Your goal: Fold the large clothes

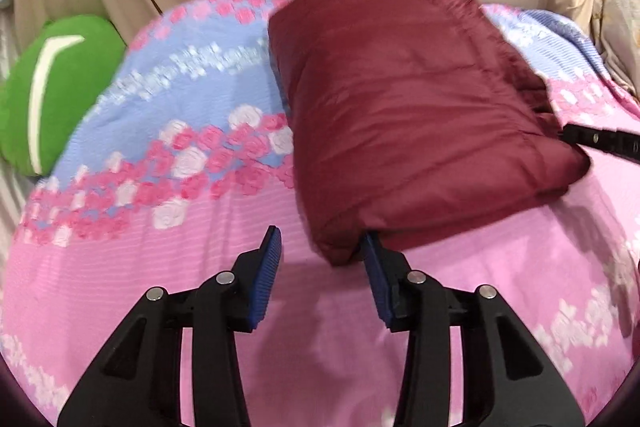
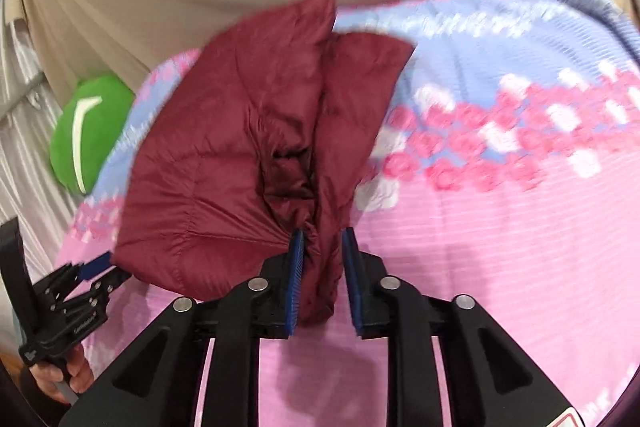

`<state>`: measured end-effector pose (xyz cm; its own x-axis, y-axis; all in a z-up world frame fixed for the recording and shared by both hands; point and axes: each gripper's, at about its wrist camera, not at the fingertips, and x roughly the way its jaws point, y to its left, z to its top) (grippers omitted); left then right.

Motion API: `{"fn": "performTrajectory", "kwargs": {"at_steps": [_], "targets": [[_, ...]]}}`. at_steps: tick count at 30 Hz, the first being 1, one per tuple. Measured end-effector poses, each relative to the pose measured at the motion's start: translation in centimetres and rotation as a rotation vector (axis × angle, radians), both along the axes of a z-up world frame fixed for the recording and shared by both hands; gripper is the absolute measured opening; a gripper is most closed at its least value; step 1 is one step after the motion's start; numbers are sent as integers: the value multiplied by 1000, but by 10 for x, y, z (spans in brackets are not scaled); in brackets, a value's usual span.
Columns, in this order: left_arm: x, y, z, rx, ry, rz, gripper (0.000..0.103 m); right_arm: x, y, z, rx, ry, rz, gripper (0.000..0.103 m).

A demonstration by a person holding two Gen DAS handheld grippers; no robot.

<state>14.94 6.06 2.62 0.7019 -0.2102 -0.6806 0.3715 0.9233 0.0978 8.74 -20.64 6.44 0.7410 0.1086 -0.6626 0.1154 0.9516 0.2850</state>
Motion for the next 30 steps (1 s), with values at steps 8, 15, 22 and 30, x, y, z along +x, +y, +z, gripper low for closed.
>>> {"fn": "performTrajectory", "kwargs": {"at_steps": [8, 15, 22, 30], "targets": [[21, -22, 47, -80, -42, 45, 51, 40, 39, 41, -115, -66, 89, 13], [45, -48, 12, -26, 13, 110, 54, 80, 29, -13, -200, 107, 5, 0], [46, -49, 7, -24, -1, 146, 56, 69, 44, -2, -280, 75, 0, 0], [28, -47, 11, -29, -30, 192, 81, 43, 48, 12, -188, 41, -12, 12]]}}
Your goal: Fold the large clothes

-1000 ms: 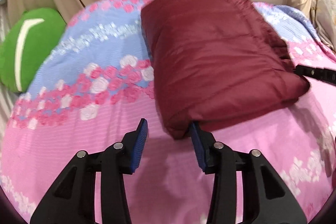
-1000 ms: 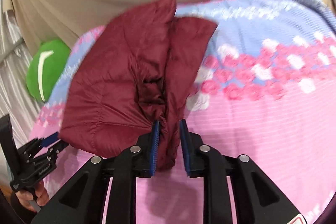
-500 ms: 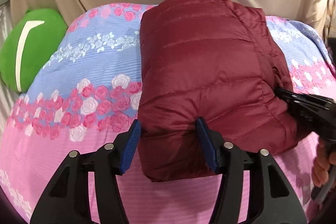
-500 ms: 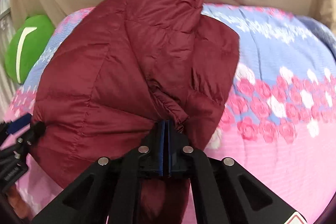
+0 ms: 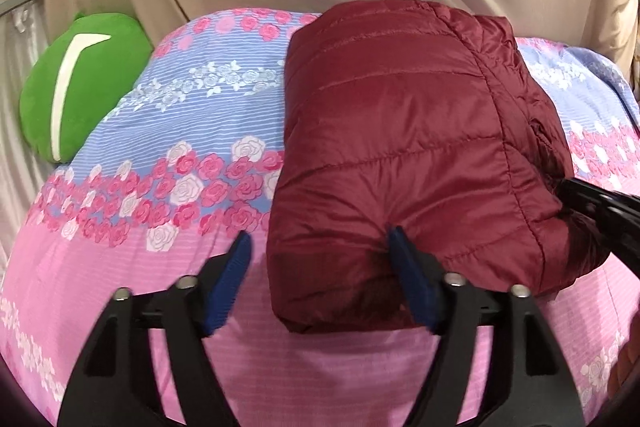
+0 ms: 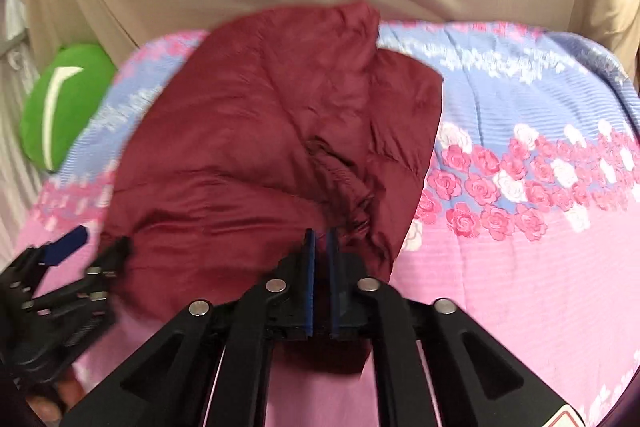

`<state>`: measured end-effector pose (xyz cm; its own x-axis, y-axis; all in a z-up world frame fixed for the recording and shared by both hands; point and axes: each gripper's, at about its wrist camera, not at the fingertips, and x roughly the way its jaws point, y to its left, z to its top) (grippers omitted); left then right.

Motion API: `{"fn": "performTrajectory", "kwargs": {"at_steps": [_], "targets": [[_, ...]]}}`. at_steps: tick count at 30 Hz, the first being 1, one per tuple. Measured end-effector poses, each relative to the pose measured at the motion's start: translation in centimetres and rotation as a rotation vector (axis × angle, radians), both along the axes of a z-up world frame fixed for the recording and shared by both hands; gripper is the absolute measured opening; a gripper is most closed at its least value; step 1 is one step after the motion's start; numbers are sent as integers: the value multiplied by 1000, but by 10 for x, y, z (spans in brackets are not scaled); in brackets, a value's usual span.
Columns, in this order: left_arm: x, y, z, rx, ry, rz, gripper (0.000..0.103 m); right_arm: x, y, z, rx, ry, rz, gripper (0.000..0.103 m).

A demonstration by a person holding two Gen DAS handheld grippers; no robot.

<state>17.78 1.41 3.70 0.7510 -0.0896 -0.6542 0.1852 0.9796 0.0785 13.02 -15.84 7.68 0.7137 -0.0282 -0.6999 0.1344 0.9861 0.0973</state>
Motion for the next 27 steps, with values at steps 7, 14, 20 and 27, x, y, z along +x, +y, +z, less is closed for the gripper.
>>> {"fn": "performTrajectory", "kwargs": {"at_steps": [7, 14, 20, 27], "targets": [[-40, -4, -8, 19, -33, 6, 93, -53, 27, -6, -96, -31, -10, 29], [-70, -2, -31, -5, 34, 6, 95, -93, 31, -25, -137, -16, -47, 43], [-85, 4, -35, -4, 26, 42, 95, -104, 36, -46, -121, 54, -68, 48], [-94, 8, -35, 8, 7, 76, 96, -111, 38, -47, -127, 54, -94, 57]]}}
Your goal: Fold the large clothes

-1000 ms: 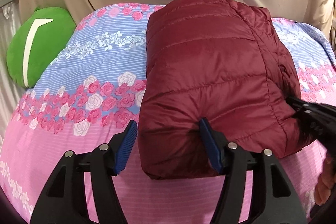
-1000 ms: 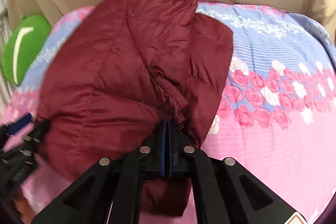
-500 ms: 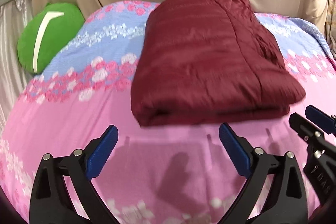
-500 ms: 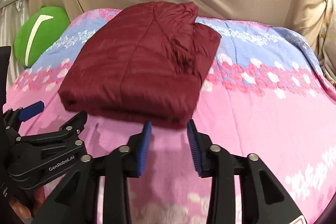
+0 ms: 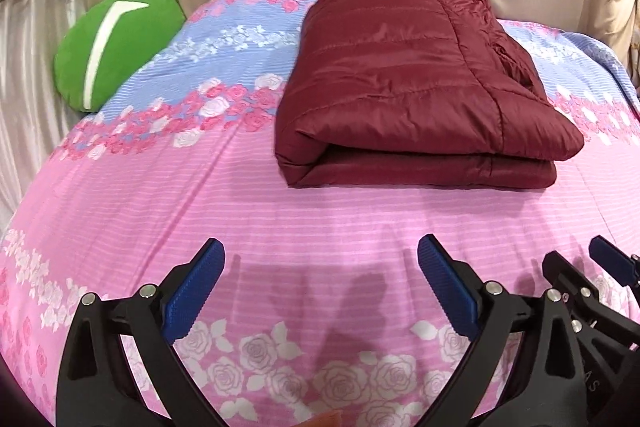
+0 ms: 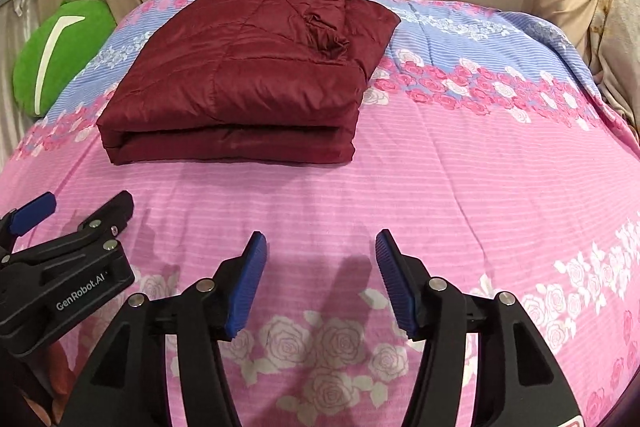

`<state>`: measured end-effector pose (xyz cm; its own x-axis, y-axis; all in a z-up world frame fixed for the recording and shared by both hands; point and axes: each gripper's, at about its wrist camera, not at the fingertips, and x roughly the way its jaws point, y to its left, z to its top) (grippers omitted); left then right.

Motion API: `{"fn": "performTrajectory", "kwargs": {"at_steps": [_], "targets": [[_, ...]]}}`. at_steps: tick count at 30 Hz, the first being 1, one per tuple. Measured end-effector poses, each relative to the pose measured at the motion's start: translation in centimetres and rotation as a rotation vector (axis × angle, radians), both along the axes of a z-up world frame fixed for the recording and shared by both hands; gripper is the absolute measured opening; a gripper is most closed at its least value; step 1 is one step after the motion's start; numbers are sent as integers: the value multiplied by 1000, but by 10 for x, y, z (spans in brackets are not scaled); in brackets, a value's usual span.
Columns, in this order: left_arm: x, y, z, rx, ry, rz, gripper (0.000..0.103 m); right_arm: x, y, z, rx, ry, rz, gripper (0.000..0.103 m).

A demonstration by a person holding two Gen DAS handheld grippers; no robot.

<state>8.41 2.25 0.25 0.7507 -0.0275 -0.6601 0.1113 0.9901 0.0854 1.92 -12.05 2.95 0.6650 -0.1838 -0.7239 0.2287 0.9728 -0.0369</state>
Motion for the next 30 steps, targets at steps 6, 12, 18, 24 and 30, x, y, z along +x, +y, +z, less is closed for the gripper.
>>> {"fn": "performTrajectory", "kwargs": {"at_steps": [6, 12, 18, 24, 30], "targets": [[-5, 1, 2, 7, -27, 9, 96, -5, 7, 2, -41, -24, 13, 61], [-6, -3, 2, 26, -37, 2, 96, -8, 11, 5, -69, -46, 15, 62], [-7, -4, 3, 32, -44, -9, 96, -9, 10, 5, -65, -48, 7, 63], [-7, -6, 2, 37, -42, -7, 96, -9, 8, 5, -62, -44, 8, 63], [-8, -5, 2, 39, -40, -6, 96, -8, 10, 5, -63, -42, 4, 63]]}}
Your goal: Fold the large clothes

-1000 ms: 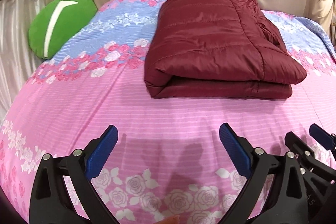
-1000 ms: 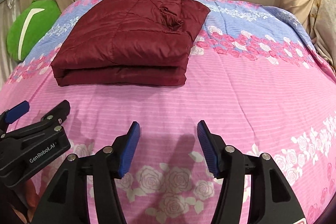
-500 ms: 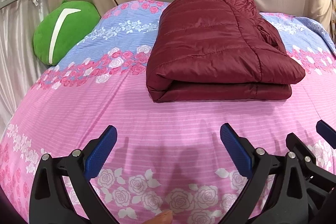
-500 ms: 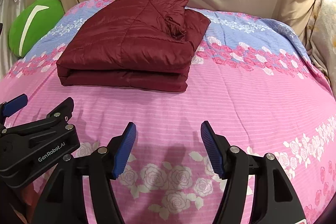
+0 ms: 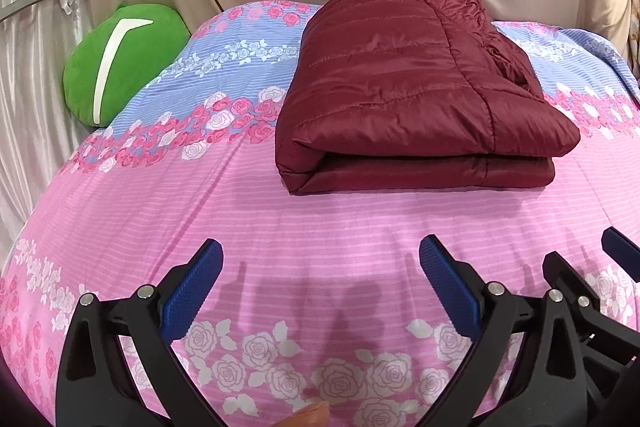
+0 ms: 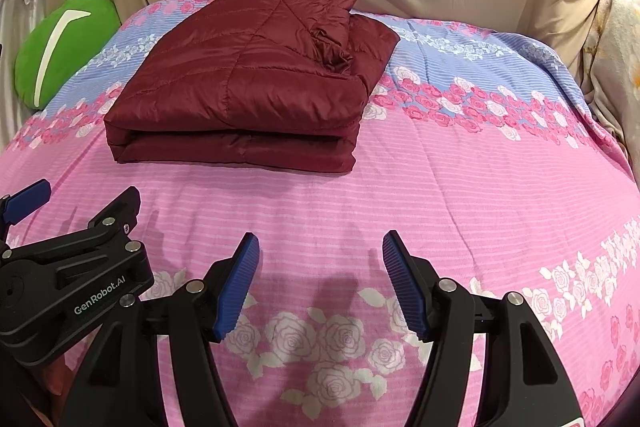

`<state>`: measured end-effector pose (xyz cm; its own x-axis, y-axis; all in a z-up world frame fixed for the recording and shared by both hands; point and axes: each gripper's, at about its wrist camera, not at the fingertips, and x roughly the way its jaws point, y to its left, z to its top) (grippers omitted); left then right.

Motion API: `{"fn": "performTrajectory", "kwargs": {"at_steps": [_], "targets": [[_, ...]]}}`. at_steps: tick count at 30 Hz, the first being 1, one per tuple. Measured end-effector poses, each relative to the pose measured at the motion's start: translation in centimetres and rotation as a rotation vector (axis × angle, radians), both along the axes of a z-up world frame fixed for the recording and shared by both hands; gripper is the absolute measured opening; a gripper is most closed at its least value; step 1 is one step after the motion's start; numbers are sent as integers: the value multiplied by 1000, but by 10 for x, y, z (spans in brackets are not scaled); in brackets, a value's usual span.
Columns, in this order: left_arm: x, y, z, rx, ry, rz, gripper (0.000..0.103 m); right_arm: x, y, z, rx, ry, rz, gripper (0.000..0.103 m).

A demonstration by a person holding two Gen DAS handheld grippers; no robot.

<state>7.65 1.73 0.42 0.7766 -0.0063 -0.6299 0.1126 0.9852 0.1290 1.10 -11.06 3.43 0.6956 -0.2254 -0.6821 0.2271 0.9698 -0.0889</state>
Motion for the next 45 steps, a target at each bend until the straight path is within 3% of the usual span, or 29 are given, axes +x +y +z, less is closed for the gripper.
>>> {"fn": "performTrajectory", "kwargs": {"at_steps": [45], "targets": [[-2, 2, -1, 10, -5, 11, 95, -1, -1, -2, 3, 3, 1, 63]]}}
